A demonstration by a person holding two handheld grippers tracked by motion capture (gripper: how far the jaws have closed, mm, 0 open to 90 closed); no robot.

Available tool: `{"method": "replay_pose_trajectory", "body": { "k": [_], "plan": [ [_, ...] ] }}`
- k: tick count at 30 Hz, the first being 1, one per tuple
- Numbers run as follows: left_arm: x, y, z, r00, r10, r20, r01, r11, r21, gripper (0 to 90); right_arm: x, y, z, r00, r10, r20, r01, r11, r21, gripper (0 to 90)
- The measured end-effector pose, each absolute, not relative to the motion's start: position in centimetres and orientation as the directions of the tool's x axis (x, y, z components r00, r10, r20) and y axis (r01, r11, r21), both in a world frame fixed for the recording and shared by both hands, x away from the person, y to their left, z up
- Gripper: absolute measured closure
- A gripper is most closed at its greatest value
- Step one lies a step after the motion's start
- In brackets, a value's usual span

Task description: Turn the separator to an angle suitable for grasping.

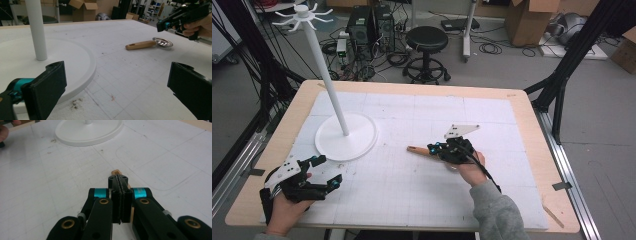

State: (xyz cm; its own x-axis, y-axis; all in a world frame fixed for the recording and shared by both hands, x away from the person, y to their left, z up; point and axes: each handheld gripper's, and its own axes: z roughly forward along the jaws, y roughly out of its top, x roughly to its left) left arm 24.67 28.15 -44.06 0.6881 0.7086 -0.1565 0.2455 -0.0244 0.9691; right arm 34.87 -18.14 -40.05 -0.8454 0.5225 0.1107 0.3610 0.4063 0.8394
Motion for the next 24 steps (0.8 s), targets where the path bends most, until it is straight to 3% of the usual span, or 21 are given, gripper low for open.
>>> {"method": "replay_pose_trajectory", "body": {
  "k": [3, 9, 12, 22, 24],
  "plan": [
    [24.7, 28.2, -44.2, 0.690, 0.708, -0.153, 0.246, -0.030, 0.969, 2.6, 34.7, -19.6, -39.8, -0.847, 0.519, 0.116, 0.355, 0.389, 0.850, 89.6],
    [24.9, 27.8, -44.4, 0.698, 0.702, -0.139, 0.248, -0.055, 0.967, 2.6, 34.6, -22.7, -39.5, -0.849, 0.511, 0.138, 0.347, 0.340, 0.874, 73.9],
    [24.7, 27.6, -44.3, 0.705, 0.701, -0.106, 0.232, -0.087, 0.969, 2.7, 34.5, -23.8, -39.4, -0.861, 0.482, 0.162, 0.347, 0.326, 0.879, 61.7],
    [25.1, 27.5, -44.3, 0.702, 0.702, -0.122, 0.241, -0.074, 0.968, 2.6, 34.6, -25.8, -38.5, -0.885, 0.450, 0.116, 0.295, 0.350, 0.889, 14.6],
    [25.1, 27.5, -44.3, 0.701, 0.702, -0.125, 0.242, -0.070, 0.968, 2.6, 34.6, -26.1, -38.6, -0.893, 0.435, 0.117, 0.291, 0.357, 0.888, 9.6]
  ]
}}
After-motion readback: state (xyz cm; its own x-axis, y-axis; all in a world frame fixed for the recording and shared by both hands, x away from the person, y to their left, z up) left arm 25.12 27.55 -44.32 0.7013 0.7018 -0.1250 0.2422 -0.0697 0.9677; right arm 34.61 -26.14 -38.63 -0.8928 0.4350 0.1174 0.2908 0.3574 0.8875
